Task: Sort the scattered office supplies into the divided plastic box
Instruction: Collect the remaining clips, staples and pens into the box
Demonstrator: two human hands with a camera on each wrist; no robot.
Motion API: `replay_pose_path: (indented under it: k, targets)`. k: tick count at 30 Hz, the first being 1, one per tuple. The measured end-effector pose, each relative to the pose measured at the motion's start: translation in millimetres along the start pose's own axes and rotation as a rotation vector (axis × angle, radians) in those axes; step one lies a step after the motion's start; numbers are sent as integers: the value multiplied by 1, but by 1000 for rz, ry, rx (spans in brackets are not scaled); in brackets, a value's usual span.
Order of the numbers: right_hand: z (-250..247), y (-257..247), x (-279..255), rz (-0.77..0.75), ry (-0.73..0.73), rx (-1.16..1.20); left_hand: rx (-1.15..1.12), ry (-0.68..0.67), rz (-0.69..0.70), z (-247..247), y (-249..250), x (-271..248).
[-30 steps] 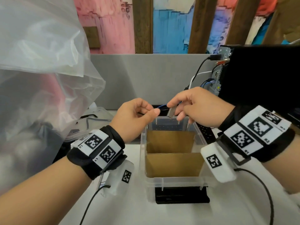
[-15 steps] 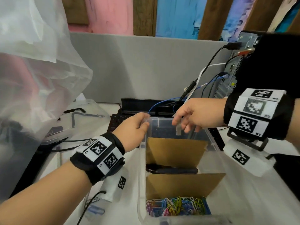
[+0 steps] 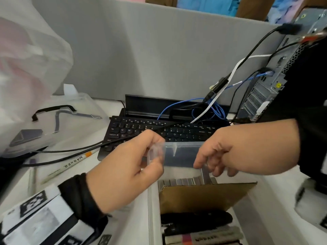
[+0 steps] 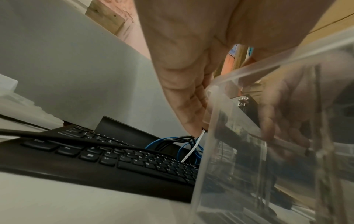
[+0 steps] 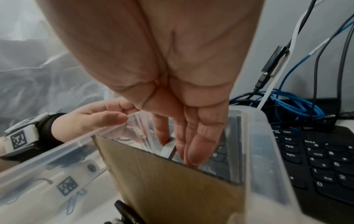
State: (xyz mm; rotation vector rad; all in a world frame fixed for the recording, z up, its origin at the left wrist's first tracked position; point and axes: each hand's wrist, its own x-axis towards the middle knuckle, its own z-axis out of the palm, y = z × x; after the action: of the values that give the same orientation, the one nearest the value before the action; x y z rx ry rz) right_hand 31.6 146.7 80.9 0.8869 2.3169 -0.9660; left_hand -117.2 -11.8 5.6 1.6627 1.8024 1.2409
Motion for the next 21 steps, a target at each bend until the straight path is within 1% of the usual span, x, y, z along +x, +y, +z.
replay_pose_path:
  k: [1,4,6,9,12,17,21]
  targets:
    - [1,1,1,3,2,-48,3,0,11,0,0,0]
    - [9,-1,5,14,-114,-169,7,-18,23,0,0,1]
    - [11,-2,11,20,-146,-238,13,-22,20,1,-2,1]
    - [14,-4,20,22,-177,-275,24,-14,16,2,-3,2]
    - [16,-9,25,30,-252,-310,25,-13,14,3,-2,2]
    - [21,-16,31,8,-279,-359,13,-23,2,3,-3,2]
    - [25,-21,32,0,-312,-448,20,-14,12,3,-5,3]
